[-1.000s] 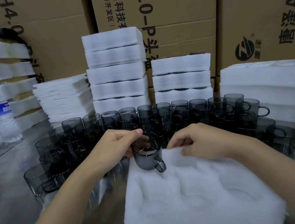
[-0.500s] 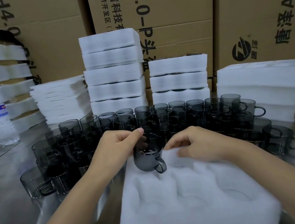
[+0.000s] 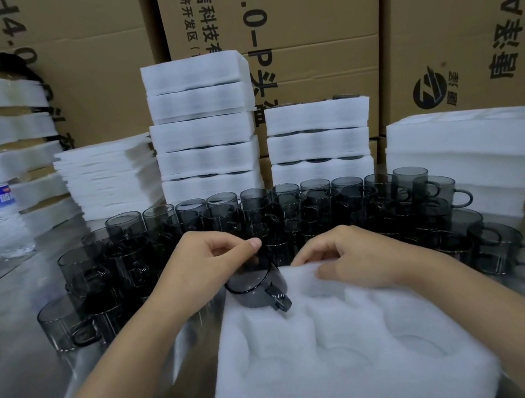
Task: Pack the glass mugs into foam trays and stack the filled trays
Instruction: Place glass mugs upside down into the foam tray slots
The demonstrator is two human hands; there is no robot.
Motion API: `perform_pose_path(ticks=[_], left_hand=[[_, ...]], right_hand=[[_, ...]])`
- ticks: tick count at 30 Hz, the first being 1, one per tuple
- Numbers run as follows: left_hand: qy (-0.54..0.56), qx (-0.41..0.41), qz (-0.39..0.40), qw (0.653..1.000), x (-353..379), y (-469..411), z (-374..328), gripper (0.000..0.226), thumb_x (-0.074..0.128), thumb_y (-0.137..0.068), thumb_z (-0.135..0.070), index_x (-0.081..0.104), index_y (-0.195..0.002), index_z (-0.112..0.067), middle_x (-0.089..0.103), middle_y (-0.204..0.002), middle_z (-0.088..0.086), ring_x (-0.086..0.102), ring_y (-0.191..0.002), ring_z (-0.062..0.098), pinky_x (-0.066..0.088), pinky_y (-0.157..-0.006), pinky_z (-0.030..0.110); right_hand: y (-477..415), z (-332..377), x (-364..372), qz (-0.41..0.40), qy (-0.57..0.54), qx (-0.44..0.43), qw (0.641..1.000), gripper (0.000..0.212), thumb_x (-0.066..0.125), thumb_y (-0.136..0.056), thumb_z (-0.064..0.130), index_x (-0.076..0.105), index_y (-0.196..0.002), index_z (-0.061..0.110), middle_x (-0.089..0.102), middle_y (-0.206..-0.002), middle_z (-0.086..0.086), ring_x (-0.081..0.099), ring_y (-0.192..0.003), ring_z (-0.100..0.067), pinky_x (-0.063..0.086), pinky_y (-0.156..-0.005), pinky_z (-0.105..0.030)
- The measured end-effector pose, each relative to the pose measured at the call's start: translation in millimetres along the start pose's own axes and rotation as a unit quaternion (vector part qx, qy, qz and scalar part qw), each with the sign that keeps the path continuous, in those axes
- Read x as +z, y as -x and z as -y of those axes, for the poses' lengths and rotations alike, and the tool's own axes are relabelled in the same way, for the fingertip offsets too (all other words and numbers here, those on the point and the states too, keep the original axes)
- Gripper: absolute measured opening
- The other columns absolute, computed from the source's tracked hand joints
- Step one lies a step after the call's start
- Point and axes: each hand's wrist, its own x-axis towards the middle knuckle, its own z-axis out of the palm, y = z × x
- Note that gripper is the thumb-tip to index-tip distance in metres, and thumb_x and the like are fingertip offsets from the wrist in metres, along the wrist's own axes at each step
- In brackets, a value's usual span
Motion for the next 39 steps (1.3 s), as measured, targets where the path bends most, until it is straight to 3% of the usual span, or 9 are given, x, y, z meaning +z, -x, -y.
perform_pose_path(ticks=[10,16,17,20,23,29,33,37,39], left_hand=[[0.027,-0.024,-0.013,0.999,11,0,6,0.013,0.073,-0.08,-0.032,0.076,-0.069,-0.028,0.073,-0.072,-0.01,0.066,-0.067,0.002,0.052,-0.07,0.022],[0.01,0.01,0.023,1.0,18,6,-1,0.007,0.072,-0.078,-0.035,0.076,-0.075,-0.04,0.072,-0.08,-0.023,0.065,-0.079,-0.01,0.045,-0.066,0.003],[0.012,0.007,0.034,0.999,18,8,-3,0.004,0.073,-0.075,-0.04,0.076,-0.078,-0.041,0.072,-0.082,-0.023,0.065,-0.081,-0.011,0.044,-0.067,0.002],[-0.038,0.009,0.074,0.996,18,9,1,0.032,0.072,-0.071,-0.05,0.07,-0.102,-0.041,0.067,-0.1,-0.031,0.056,-0.097,-0.019,0.041,-0.078,0.001],[-0.069,0.02,0.119,0.99,20,10,0,0.039,0.068,-0.082,-0.042,0.062,-0.12,-0.037,0.056,-0.118,-0.033,0.046,-0.111,-0.022,0.032,-0.089,-0.001],[0.007,0.034,0.16,0.987,16,13,-7,0.023,0.069,-0.086,-0.022,0.07,-0.097,-0.042,0.071,-0.099,-0.02,0.067,-0.088,-0.003,0.045,-0.069,0.002],[-0.043,0.073,0.196,0.977,16,13,-6,0.026,0.068,-0.086,-0.015,0.071,-0.1,-0.037,0.065,-0.112,-0.023,0.058,-0.105,-0.009,0.041,-0.091,0.007],[-0.124,0.083,0.209,0.966,18,13,-5,0.026,0.058,-0.093,-0.025,0.064,-0.113,-0.041,0.055,-0.119,-0.032,0.053,-0.11,-0.002,0.041,-0.096,0.019],[-0.179,0.096,0.228,0.952,18,12,-4,0.03,0.05,-0.096,-0.031,0.055,-0.123,-0.045,0.049,-0.124,-0.034,0.042,-0.116,-0.008,0.033,-0.101,0.017]], right_hand=[[0,0,1,-0.003,-0.006,0.007,1.0,0.04,0.053,-0.084,0.0,0.072,-0.098,0.032,0.073,-0.094,0.01,0.067,-0.092,-0.007,0.053,-0.088,-0.034],[0,-1,1,-0.002,-0.001,0.007,1.0,0.04,0.053,-0.084,0.001,0.072,-0.099,0.034,0.072,-0.095,0.011,0.066,-0.093,-0.006,0.053,-0.089,-0.034],[-1,-1,1,-0.002,0.0,0.006,1.0,0.04,0.054,-0.084,0.002,0.071,-0.099,0.034,0.072,-0.096,0.012,0.066,-0.093,-0.005,0.052,-0.089,-0.034],[-2,-1,1,-0.007,0.001,0.005,1.0,0.039,0.055,-0.085,0.003,0.071,-0.1,0.035,0.072,-0.098,0.013,0.065,-0.095,-0.002,0.052,-0.091,-0.032],[-2,-1,1,-0.006,0.004,0.004,1.0,0.038,0.055,-0.084,0.003,0.071,-0.1,0.033,0.072,-0.098,0.012,0.065,-0.096,-0.005,0.051,-0.091,-0.035],[-2,-1,2,-0.006,0.005,0.008,1.0,0.037,0.055,-0.084,0.004,0.071,-0.102,0.033,0.071,-0.101,0.011,0.065,-0.097,-0.006,0.051,-0.091,-0.035],[-3,-1,2,-0.006,0.013,0.006,1.0,0.035,0.057,-0.084,0.004,0.071,-0.104,0.03,0.071,-0.103,0.007,0.064,-0.099,-0.009,0.05,-0.093,-0.036],[-3,-2,2,-0.006,0.017,0.002,1.0,0.035,0.057,-0.084,0.004,0.07,-0.105,0.029,0.07,-0.104,0.007,0.064,-0.1,-0.011,0.049,-0.094,-0.037],[-3,-2,2,-0.007,0.014,0.001,1.0,0.036,0.057,-0.084,0.003,0.071,-0.103,0.03,0.071,-0.102,0.008,0.064,-0.099,-0.009,0.049,-0.094,-0.036]])
